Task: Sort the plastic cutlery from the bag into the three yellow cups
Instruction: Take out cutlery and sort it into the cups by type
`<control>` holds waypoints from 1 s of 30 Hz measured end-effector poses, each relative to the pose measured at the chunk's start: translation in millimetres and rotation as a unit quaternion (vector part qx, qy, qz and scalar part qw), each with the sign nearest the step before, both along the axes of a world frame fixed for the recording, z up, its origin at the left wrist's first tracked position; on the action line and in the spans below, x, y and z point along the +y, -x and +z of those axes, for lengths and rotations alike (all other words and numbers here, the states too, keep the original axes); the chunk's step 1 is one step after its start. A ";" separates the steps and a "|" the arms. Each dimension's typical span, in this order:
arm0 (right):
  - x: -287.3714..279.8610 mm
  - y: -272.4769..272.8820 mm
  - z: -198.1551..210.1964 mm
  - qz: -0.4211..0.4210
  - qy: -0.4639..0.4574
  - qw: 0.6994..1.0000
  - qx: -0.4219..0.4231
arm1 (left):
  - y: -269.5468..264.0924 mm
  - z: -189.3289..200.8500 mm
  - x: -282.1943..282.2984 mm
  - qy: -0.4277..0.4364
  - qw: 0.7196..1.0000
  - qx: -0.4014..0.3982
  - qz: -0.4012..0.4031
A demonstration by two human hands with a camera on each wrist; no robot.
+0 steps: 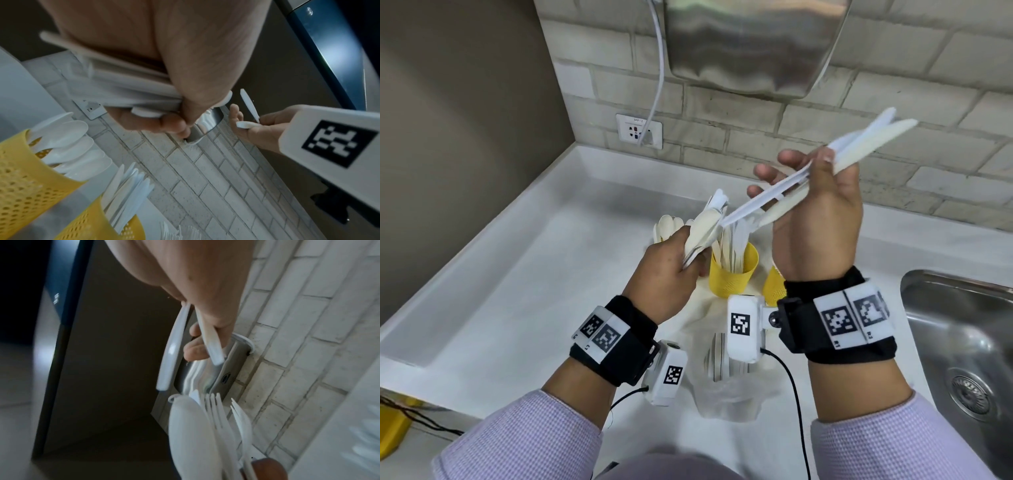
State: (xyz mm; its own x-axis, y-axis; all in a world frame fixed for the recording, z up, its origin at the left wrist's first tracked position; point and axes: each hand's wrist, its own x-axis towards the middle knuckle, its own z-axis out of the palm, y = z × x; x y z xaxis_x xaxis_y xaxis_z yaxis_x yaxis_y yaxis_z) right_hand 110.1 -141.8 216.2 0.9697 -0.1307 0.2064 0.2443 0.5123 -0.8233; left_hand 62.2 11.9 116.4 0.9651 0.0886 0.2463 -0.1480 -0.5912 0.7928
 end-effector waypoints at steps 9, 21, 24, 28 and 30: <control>-17.3 -2.6 -4.0 -0.105 0.048 0.991 -0.062 | 0.1 1.6 0.4 0.014 1.000 -0.007 -0.002; -12.0 -1.1 -21.2 0.036 0.379 0.923 -0.064 | 3.8 12.4 -7.5 0.070 0.997 -0.008 -0.029; -10.0 -1.4 -20.7 0.031 0.384 0.920 -0.067 | 3.7 12.7 -6.6 0.072 0.997 -0.005 -0.028; -8.1 -1.6 -20.5 0.022 0.387 0.919 -0.072 | 2.3 11.7 -5.2 0.069 0.997 -0.006 -0.032; -7.4 -2.3 -21.0 0.028 0.375 0.924 -0.069 | 2.2 10.7 -4.2 0.062 0.997 -0.007 -0.038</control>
